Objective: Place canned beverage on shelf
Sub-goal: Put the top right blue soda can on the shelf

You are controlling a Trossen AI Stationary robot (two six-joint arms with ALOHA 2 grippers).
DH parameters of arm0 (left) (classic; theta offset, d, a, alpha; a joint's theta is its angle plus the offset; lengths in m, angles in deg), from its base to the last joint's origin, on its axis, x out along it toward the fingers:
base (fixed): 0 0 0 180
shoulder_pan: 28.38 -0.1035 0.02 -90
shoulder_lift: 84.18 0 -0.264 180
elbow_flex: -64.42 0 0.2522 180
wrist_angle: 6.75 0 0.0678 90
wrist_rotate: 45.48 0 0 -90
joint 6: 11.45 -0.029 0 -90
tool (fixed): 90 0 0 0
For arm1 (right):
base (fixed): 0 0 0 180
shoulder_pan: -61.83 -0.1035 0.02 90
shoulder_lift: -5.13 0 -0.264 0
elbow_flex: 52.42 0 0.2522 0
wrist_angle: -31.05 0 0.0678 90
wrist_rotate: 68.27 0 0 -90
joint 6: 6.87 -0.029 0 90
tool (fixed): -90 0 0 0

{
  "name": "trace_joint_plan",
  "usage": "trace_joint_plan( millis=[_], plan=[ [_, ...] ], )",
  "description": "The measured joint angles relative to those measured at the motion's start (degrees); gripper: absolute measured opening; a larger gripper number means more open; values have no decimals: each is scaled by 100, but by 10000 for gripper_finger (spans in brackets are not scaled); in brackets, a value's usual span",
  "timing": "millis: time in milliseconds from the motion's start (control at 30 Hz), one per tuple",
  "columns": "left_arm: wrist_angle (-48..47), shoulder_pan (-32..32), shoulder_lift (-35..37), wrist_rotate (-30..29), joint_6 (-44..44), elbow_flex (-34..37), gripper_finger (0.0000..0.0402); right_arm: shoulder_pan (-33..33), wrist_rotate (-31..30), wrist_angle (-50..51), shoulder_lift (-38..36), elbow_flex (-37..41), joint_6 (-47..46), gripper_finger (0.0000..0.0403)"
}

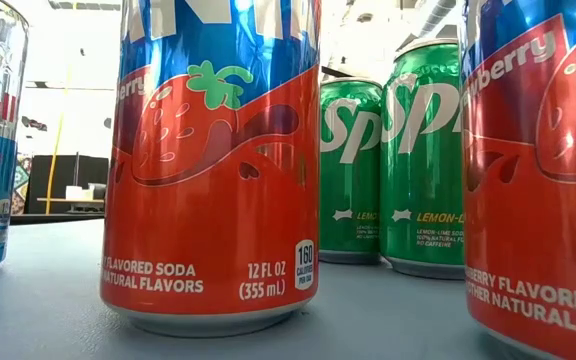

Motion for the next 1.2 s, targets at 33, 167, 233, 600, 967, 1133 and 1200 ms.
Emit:
trace_joint_plan(
  millis=[33,167,233,600,967,1133,1200],
  plan=[
    [49,-13,-13,-2,-3,0,220,0,-7,0,0,2,0,282],
    [98,-19,-11,14,101,-7,220,0,-10,0,0,1,0,282],
    [100,-19,-11,10,235,-4,220,0,-10,2,0,1,0,282],
    [398,-17,-2,11,761,-9,302,0,-6,33,0,2,7,282],
    [551,-8,-2,-740,3594,-454,303,0,3,85,0,0,61,282],
    [529,-8,25,-757,5455,-823,303,0,14,87,0,-1,61,282],
    [539,34,60,-856,6139,-871,303,0,22,89,0,1,64,282]
  ],
)
